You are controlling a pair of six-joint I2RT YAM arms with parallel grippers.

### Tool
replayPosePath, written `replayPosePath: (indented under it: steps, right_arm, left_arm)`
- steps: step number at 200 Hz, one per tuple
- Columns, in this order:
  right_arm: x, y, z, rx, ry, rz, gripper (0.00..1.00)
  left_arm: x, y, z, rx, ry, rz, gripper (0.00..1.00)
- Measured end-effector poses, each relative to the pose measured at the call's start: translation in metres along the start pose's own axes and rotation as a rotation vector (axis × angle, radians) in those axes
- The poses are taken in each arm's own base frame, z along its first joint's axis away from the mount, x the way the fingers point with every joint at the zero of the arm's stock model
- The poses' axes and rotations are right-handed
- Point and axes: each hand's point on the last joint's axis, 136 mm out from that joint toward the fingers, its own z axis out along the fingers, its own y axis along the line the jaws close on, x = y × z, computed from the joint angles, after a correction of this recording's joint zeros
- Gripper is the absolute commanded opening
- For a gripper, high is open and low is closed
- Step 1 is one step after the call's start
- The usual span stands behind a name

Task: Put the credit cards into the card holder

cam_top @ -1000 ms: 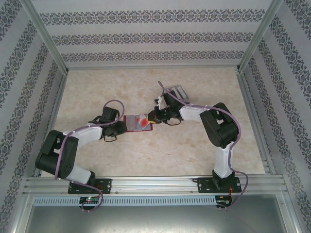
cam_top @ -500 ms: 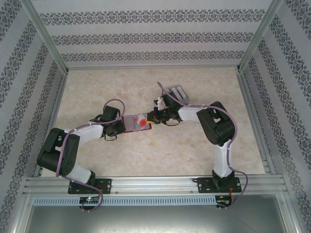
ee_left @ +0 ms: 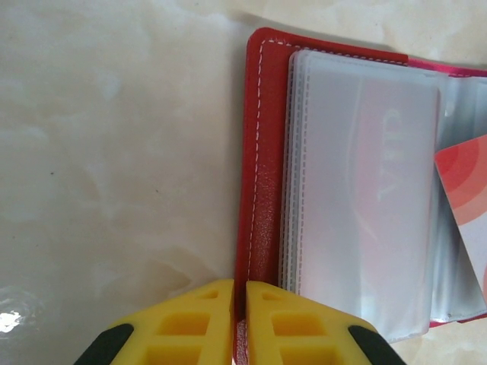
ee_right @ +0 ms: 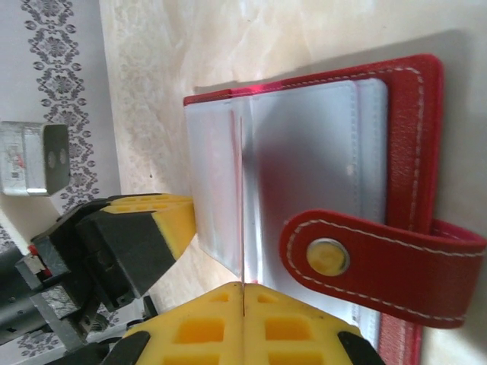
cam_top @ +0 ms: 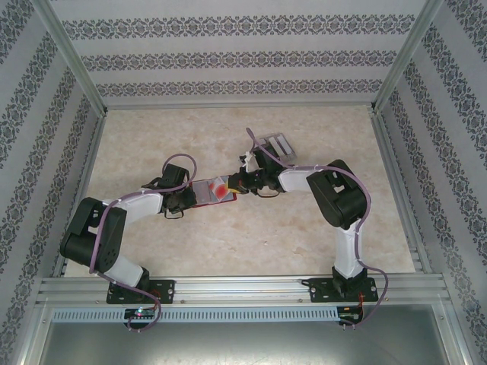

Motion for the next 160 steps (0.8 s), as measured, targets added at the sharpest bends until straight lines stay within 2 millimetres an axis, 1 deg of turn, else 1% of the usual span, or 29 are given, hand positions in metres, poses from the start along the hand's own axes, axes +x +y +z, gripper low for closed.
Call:
replayPosePath:
  steps: [24, 70, 125, 160]
  right_arm:
    - [0.0, 0.001, 0.001, -0.01, 0.004, 0.003, 0.0]
    - [0.002, -0.005, 0.004, -0.003, 0.013, 0.008, 0.0]
    - [0.005, -0.022, 0.012, 0.018, 0.031, 0.003, 0.0]
    - [0.001, -0.019, 0.014, 0.008, 0.014, -0.012, 0.0]
  left_arm:
    - [0.0, 0.0, 0.0, 0.0, -0.001, -0.003, 0.11]
    - [0.0, 0.0, 0.0, 0.0, -0.001, -0.009, 0.11]
    - [0.0, 0.0, 0.0, -0.002, 0.002, -0.011, 0.1]
    - [-0.001, -0.001, 0.0, -0.004, 0.005, -0.011, 0.1]
